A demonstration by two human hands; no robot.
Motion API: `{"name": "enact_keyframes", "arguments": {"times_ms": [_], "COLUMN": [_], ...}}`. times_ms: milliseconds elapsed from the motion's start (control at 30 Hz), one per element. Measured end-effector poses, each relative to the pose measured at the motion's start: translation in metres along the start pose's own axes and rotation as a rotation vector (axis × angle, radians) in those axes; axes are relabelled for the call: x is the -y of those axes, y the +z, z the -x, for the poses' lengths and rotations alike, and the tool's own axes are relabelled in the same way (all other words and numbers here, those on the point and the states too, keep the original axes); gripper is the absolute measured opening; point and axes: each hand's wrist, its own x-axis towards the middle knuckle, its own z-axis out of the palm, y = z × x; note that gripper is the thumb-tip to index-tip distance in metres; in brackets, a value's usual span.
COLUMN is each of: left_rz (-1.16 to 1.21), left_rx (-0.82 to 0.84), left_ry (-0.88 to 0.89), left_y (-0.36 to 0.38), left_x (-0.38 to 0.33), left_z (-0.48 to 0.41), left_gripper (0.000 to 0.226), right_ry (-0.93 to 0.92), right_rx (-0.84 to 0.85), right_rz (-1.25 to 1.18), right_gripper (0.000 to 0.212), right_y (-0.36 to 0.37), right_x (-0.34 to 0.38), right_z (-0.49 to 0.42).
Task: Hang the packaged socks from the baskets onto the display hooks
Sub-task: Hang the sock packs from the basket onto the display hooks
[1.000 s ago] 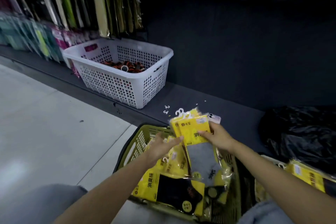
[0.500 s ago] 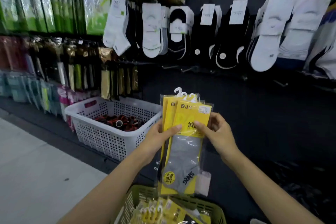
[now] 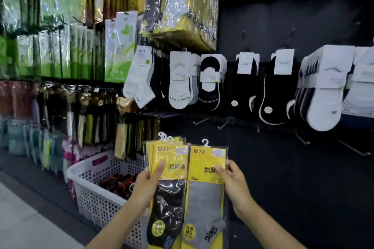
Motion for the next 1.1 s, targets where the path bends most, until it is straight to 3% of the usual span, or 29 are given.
{"name": "enact_keyframes", "arguments": {"times_ms": [367, 533, 833, 1100], "left_rz": [-0.066, -0.047, -0.003, 0.072], "left_rx": [-0.207, -0.136, -0.205, -0.148], "left_ry": [0.119, 0.189, 0.136, 0.053], "left_y": [-0.047, -0.050, -0.036, -0.020], "left_x": [0.002, 0.003, 0.010, 0.017], "left_z": [-0.100, -0.116, -0.128, -0.126], "left_gripper": [0.049, 0.050, 0.047, 0.049], "right_ry": [-0.064, -0.106, -0.013, 0.198], "right_rx": [-0.209, -0.223, -0.283, -0.544], "right_rz": [0.172, 0.250, 0.209, 0.150], "right_gripper": [0.005, 0.011, 0.005, 0.030], "right_y": [0.048, 0.050, 0.040, 0.019], "right_x": [-0.018, -0.032, -0.049, -0.061], "right_z": [-0.119, -0.147, -0.183, -0.194]}}
